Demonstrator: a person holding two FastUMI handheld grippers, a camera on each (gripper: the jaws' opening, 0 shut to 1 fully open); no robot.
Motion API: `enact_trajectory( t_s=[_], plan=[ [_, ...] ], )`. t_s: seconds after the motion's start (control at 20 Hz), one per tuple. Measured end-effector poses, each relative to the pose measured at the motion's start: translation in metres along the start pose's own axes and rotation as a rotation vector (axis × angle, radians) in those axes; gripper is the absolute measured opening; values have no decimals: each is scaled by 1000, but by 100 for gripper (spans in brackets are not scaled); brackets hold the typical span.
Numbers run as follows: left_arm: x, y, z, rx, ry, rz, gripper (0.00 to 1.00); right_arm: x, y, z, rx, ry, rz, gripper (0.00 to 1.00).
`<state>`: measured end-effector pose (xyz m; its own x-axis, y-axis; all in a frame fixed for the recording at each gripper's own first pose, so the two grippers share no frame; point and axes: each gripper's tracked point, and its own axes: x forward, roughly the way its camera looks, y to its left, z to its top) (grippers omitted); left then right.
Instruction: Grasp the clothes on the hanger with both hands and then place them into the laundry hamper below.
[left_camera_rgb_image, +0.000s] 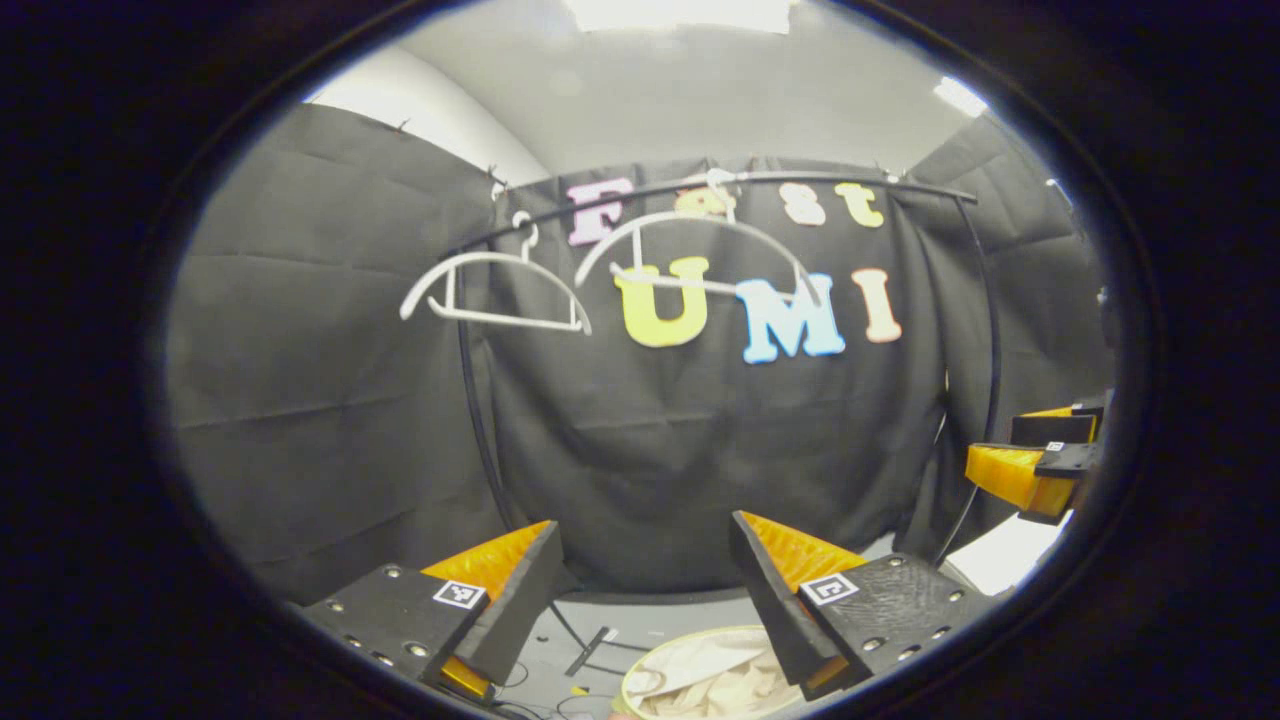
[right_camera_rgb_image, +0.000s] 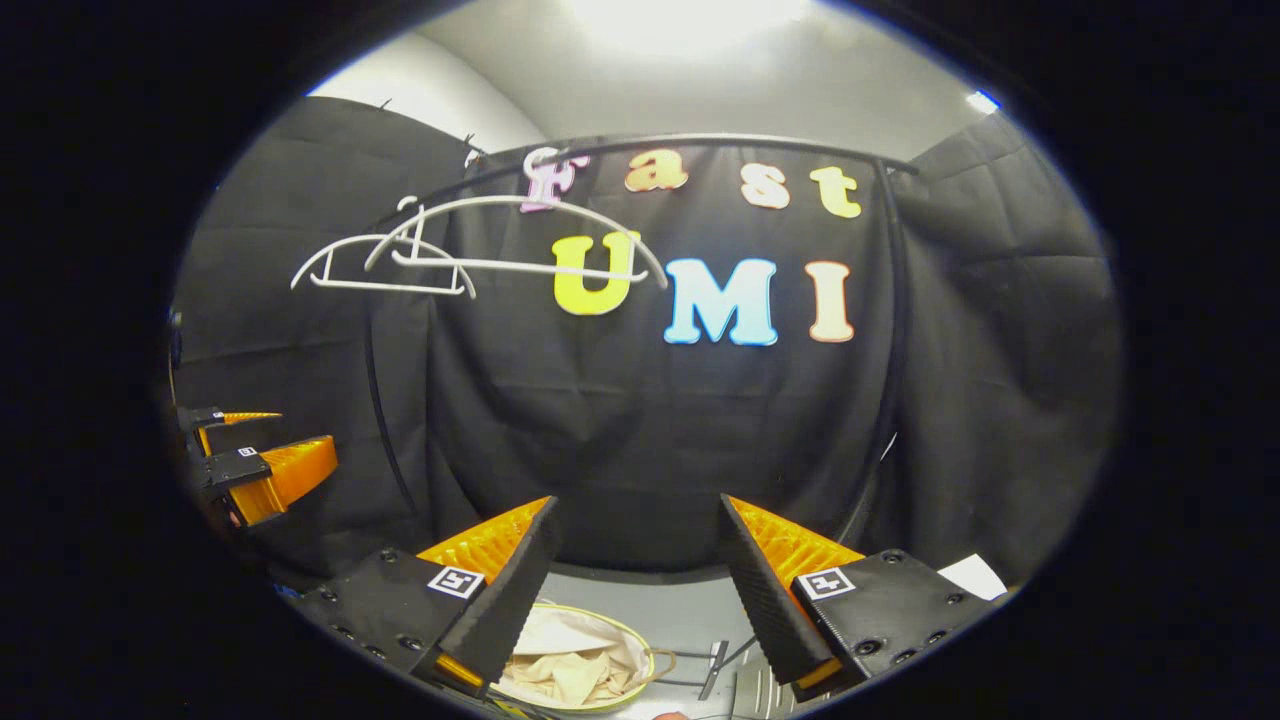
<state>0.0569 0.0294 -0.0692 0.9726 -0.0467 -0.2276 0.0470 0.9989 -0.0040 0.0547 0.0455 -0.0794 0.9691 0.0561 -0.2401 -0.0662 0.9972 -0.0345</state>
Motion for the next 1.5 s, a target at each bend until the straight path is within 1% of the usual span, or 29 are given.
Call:
enact_trajectory(
  t_s=[0.1, 0.2, 0.35, 0.45, 0.6, 0.7, 1.0, 1.15, 1.5],
  plan=[
    [-22, -3, 20, -13, -36, -2, 100, -19, -10, 17, 11, -28, 5, 98],
    [-43, -4, 35, -19, -56, -5, 100, -41, -25, 32, 4, -56, -10, 97],
    [-73, -16, 58, 3, -100, -24, 100, -70, -43, 49, 1, -92, -38, 97],
    [-94, -23, 71, 21, -126, -35, 100, -89, -54, 55, 3, -111, -57, 98],
    [-124, -21, 81, 5, -163, -45, 100, -117, -67, 55, 2, -128, -87, 96],
    [-142, -17, 86, 2, -183, -47, 100, -128, -72, 52, 0, -139, -106, 97],
    [-175, -11, 95, -1, -223, -29, 100, -160, -76, 44, 10, -159, -124, 98],
    [-180, -16, 96, -8, -224, -31, 100, -167, -76, 47, 25, -180, -119, 98],
    [-195, -19, 97, -23, -233, -29, 100, -170, -74, 54, 9, -210, -110, 98]
  ],
)
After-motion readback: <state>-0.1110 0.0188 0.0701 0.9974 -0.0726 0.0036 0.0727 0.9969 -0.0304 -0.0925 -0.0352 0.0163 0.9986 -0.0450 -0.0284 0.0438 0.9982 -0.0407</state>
